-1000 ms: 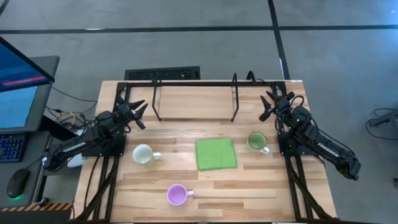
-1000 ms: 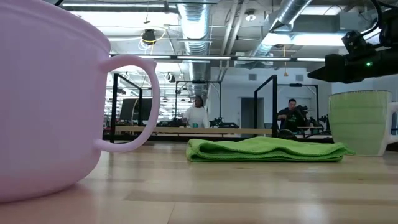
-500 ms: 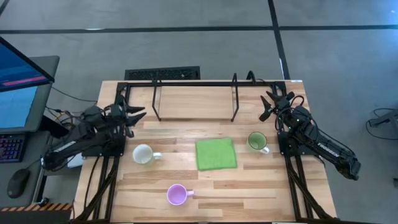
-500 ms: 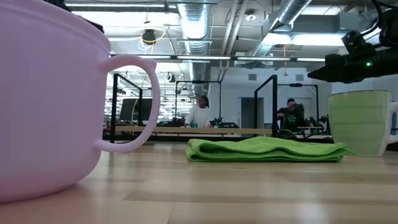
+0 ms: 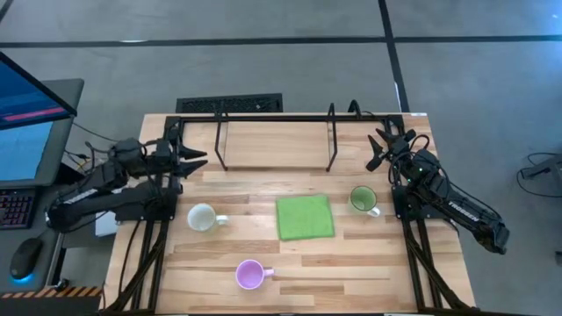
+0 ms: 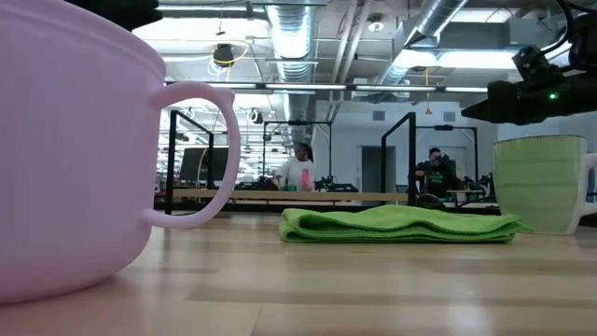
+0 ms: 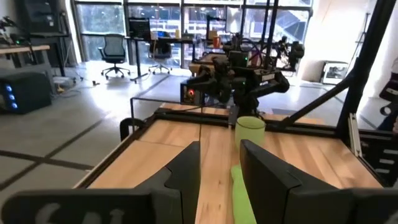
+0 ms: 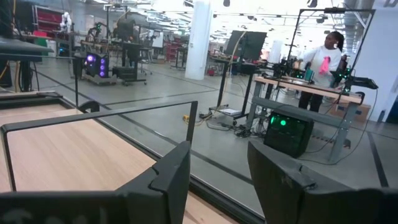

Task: Stack small to large cups/mugs on shelf
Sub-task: Put the light green mug on the shelf

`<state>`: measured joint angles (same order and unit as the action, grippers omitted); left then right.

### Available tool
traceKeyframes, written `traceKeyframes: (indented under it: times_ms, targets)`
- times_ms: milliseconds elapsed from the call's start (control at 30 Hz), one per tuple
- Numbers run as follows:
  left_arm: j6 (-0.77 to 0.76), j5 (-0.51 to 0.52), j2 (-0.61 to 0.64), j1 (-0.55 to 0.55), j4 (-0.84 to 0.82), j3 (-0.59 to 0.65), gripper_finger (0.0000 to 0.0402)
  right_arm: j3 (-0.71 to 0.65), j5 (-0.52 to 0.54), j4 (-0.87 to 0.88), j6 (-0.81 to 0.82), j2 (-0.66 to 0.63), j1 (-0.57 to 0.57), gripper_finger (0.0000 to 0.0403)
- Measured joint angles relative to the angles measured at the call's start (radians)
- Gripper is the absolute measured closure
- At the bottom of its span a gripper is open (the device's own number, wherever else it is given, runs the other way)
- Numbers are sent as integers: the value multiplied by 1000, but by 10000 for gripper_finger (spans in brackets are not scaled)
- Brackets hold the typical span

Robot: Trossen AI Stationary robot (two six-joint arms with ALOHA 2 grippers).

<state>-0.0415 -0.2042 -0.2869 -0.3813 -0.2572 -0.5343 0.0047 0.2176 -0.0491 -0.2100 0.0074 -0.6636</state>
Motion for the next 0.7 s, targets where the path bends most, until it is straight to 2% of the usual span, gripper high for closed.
traceKeyframes:
  times_ms: [167, 267, 500, 633, 700]
  targets:
    - [-10, 3, -2, 0, -54, -14, 296, 0, 0, 0, 0, 0, 0, 219]
    - [-12, 3, -2, 0, -94, -14, 279, 0, 0, 0, 0, 0, 0, 219]
    - [37, 1, -23, 0, -125, -14, 186, 0, 0, 0, 0, 0, 0, 219]
    - [49, -37, -24, 0, -133, -15, 138, 0, 0, 0, 0, 0, 0, 219]
    - [45, -65, -29, 0, -191, -34, 123, 0, 0, 0, 0, 0, 0, 219]
